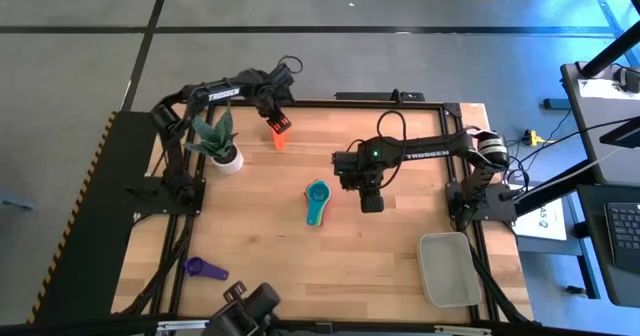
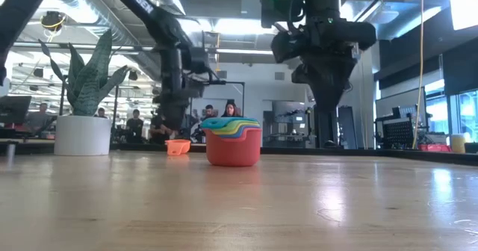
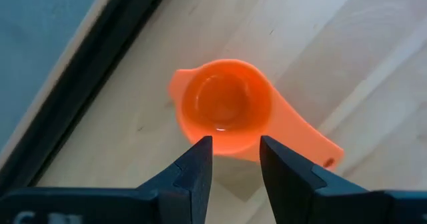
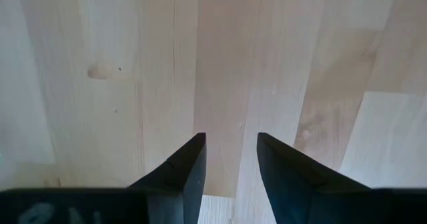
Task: Nest measuring cups in basket
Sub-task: Stack the orange measuring cup on top of the light blue measuring cup
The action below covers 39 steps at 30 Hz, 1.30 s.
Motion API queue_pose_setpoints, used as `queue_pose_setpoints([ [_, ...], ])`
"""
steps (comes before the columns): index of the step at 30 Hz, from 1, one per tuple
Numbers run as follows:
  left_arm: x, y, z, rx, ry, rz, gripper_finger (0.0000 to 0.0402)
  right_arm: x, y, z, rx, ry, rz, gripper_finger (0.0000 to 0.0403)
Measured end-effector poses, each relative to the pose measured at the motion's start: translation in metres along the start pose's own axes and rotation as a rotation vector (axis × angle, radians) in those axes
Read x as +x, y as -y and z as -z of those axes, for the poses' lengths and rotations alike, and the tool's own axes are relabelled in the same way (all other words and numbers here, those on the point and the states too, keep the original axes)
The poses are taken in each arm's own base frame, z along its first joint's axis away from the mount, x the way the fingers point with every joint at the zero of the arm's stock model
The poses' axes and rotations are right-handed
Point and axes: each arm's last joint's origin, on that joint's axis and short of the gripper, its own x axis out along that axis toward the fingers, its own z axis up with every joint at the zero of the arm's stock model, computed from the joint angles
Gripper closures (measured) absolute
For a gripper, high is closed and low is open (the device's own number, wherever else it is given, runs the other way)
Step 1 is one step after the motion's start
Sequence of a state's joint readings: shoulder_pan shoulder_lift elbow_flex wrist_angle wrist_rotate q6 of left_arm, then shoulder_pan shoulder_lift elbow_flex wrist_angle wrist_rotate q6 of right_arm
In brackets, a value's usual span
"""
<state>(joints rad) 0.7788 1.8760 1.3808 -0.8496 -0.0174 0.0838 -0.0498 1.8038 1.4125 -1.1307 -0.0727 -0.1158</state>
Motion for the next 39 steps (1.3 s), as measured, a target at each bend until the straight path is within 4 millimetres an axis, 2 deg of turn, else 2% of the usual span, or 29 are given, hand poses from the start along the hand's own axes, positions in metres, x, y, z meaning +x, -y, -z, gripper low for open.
queue_pose_setpoints([
  [4, 0.011, -0.002, -0.002, -0.007, -0.013, -0.062, 0.0283, 0.003, 0.0, 0.002, 0.001, -0.014, -0.002, 0.0266],
  [10, 0.013, -0.006, -0.006, -0.028, 0.022, -0.154, 0.0283, 0.003, 0.0, 0.002, 0.002, -0.013, -0.003, 0.0266],
  [30, 0.038, -0.003, 0.009, -0.056, 0.035, -0.094, 0.0283, 0.003, 0.0, 0.002, 0.007, -0.01, -0.006, 0.0265],
  [33, 0.038, -0.002, 0.01, -0.055, 0.024, -0.06, 0.0302, 0.003, -0.001, 0.002, 0.006, -0.01, -0.006, 0.0265],
  [37, 0.038, 0.004, 0.01, -0.01, 0.02, -0.036, 0.0372, 0.003, -0.001, 0.002, 0.008, -0.01, -0.006, 0.0265],
  [39, 0.037, 0.009, 0.01, 0.019, 0.02, -0.025, 0.0389, 0.003, -0.001, 0.002, 0.009, -0.01, -0.006, 0.0266],
])
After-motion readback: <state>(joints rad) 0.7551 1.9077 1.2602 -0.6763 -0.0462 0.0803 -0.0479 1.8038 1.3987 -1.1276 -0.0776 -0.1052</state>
